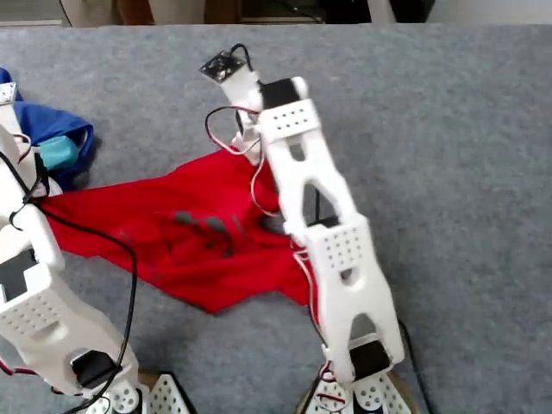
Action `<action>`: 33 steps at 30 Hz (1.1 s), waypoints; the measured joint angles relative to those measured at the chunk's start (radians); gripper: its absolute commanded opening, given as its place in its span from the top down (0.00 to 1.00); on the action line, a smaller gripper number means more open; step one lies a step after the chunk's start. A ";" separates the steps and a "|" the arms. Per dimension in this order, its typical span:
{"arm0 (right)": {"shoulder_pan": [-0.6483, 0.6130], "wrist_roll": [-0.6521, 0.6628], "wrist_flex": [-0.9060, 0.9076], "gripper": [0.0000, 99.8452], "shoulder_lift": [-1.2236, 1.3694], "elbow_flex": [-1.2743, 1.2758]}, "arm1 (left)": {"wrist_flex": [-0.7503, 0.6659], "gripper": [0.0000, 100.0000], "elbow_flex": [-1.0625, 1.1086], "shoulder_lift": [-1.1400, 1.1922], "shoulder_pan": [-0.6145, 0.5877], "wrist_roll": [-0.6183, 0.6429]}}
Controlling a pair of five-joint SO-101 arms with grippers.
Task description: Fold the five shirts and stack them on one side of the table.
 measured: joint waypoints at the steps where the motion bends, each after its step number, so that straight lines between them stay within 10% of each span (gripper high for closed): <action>1: -0.003 -0.005 0.025 0.73 0.040 -0.049 | 0.008 0.98 0.000 0.000 0.000 -0.005; 15: -0.054 -0.060 0.160 0.97 0.187 -0.195 | 0.046 0.98 0.000 0.000 0.005 -0.006; 33: -0.048 0.052 0.052 0.98 -0.292 0.704 | 0.115 0.98 0.000 0.000 0.005 -0.063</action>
